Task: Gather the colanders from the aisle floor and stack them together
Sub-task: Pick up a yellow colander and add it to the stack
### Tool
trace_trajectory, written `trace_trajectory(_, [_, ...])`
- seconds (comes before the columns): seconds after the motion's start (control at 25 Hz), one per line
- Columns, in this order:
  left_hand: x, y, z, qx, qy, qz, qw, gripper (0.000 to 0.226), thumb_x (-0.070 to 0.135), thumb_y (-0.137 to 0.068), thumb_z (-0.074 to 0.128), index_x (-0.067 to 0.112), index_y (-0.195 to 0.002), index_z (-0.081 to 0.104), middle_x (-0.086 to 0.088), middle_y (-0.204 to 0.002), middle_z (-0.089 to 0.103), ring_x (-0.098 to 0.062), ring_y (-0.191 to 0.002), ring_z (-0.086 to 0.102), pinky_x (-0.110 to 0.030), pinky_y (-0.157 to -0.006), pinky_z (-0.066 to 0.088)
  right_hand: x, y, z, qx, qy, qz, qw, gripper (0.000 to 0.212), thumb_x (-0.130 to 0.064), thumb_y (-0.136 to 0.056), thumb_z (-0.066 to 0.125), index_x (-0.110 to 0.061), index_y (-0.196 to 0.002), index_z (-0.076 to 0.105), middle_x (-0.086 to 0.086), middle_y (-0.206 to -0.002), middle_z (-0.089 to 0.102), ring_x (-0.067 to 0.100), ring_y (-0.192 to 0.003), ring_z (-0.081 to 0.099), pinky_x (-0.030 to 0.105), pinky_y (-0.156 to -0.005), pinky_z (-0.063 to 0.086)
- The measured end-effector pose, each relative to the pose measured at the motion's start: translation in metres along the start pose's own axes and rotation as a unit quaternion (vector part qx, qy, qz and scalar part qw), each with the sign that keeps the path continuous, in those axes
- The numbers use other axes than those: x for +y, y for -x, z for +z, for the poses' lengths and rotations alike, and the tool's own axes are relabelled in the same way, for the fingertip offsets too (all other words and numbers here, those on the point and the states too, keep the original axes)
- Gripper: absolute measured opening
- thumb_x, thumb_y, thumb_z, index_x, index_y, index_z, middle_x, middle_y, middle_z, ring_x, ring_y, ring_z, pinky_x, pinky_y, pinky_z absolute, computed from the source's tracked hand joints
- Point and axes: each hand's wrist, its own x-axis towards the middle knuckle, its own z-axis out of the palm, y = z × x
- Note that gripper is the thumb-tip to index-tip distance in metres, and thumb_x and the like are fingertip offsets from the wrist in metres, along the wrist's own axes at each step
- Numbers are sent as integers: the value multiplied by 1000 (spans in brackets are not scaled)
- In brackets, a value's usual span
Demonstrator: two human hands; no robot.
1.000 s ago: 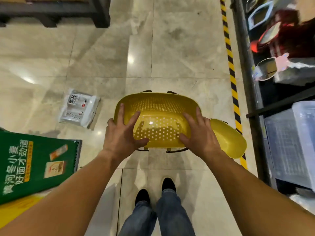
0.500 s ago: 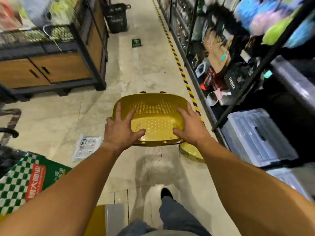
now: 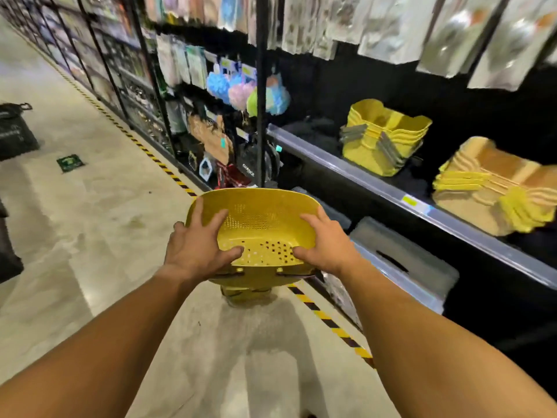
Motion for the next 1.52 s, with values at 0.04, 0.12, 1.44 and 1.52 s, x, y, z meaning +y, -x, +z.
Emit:
trace_trajectory(0.04, [28,1,-2,4,3,33,999,93,84,-72,51,46,-151,20,-4,-165,-6,-48,-121,44,-47,-99,43,20,22,-20,16,3,21,1000,88,-60,-71,70,-35,-147,34,0,-160,21,33,-134,35,47,-105,40])
trace_trajectory(0.12, [88,8,-7,12,3,102,995,94,84,-73,50,43,-153,21,-7,-165,-4,-49,-122,43,-48,-100,42,60,71,-58,52,9,60,997,88,-63,-69,68,-35,-146,36,-3,-159,20,31,-133,35,46,-103,41])
trace_trajectory(1.44, [903,520,183,-118,70,483,865,86,82,-79,37,36,-151,27,-10,-165,-2,-44,-103,51,-44,-88,44,599,877,-296,186,19,506,842,94,-55,-67,78,-31,-148,36,0,-161,19,38,-131,38,49,-102,40])
trace_trajectory(1.52, [927,533,218,-122,64,471,871,85,80,-81,39,34,-151,31,-11,-165,1,-43,-103,51,-43,-87,44,642,887,-284,174,2,504,846,95,-53,-67,80,-32,-148,34,-1,-162,17,36,-133,35,49,-105,38])
